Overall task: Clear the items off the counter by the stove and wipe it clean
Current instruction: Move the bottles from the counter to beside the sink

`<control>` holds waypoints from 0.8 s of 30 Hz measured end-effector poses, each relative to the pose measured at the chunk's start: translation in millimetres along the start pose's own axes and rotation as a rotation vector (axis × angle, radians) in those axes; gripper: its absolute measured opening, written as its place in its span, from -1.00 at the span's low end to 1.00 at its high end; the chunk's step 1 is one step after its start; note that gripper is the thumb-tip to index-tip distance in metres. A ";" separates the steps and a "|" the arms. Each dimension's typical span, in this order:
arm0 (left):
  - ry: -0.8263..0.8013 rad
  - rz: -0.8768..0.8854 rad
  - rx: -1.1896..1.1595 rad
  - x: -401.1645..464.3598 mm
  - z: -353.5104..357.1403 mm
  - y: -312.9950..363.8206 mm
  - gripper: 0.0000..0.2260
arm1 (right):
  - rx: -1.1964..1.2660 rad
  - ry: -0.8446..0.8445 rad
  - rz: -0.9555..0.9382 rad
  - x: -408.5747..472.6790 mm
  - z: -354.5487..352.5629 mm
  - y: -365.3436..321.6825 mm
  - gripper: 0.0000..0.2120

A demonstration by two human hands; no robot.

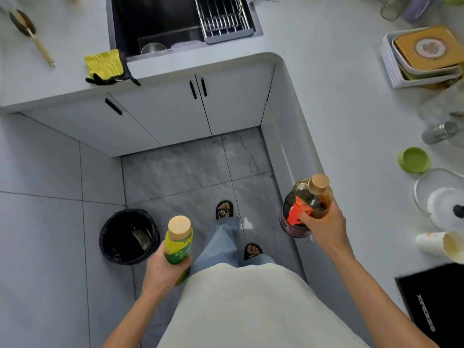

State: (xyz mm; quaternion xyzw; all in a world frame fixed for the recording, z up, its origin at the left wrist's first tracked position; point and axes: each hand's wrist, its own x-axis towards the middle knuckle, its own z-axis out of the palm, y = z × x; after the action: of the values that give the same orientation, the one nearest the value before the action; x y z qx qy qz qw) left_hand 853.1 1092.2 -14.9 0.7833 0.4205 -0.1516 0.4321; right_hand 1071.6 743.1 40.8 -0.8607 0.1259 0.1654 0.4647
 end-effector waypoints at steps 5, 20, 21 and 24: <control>-0.046 0.026 0.052 74.8 -29.7 45.2 -0.64 | -0.006 0.036 0.062 46.0 24.7 -37.3 -0.34; -0.238 0.368 0.118 259.0 -33.7 298.3 -0.69 | 0.053 0.240 0.316 109.6 24.0 -51.9 -0.33; -0.246 0.381 0.115 268.0 -30.6 313.7 -0.69 | 0.055 0.253 0.331 118.0 20.8 -52.6 -0.33; -0.269 0.402 0.123 291.7 -24.0 351.4 -0.70 | 0.058 0.272 0.360 145.8 10.6 -58.1 -0.34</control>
State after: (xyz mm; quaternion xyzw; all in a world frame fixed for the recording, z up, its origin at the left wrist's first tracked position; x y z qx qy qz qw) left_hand 1302.7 1169.5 16.8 0.8488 0.1848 -0.1905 0.4573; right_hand 1224.5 774.1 20.9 -0.8251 0.3435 0.1245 0.4309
